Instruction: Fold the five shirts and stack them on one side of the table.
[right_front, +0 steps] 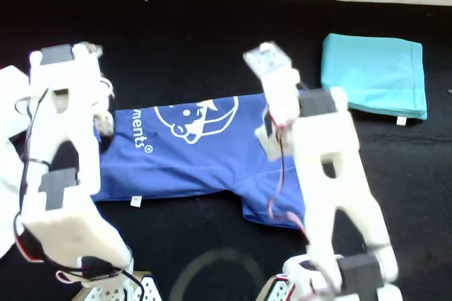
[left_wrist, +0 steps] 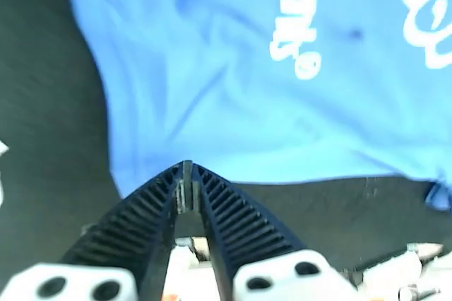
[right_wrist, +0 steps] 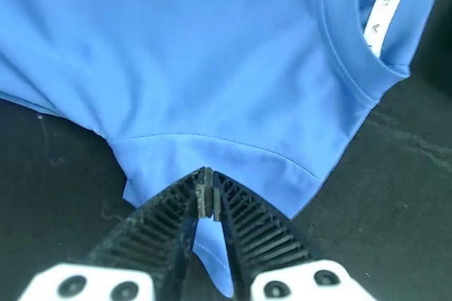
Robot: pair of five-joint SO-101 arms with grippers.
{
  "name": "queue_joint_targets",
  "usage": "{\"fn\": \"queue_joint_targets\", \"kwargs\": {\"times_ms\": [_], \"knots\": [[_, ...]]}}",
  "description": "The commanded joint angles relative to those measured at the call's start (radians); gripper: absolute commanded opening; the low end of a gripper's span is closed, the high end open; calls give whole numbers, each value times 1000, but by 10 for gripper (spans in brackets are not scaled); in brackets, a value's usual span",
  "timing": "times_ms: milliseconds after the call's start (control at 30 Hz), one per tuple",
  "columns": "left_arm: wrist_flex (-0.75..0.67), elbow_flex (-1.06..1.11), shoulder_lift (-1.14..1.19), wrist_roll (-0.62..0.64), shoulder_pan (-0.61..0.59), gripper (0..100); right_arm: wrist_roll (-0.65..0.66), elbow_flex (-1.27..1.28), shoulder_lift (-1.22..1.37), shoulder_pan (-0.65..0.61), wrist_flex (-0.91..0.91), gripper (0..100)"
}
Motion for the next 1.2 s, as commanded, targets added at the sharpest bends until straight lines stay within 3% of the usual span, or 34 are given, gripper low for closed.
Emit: {"fn": "queue_joint_targets", "kwargs": {"times_ms": [0,167,300,533,700,933,1167], "knots": [[-213,334,-162,-51,21,9,43,383,-219,-7,-151,6],[-552,707,-298,-75,19,9,61,654,-303,-4,-275,6],[-738,816,-309,-72,19,9,61,716,-302,-2,-398,6],[-807,782,-277,-69,-67,9,146,725,-283,77,-624,6],[-807,785,-265,-69,-61,9,190,645,-67,166,-697,6],[-809,786,-263,-48,-58,9,187,467,47,202,-573,6],[-810,786,-262,-3,-62,9,187,547,-289,150,-377,6]]}}
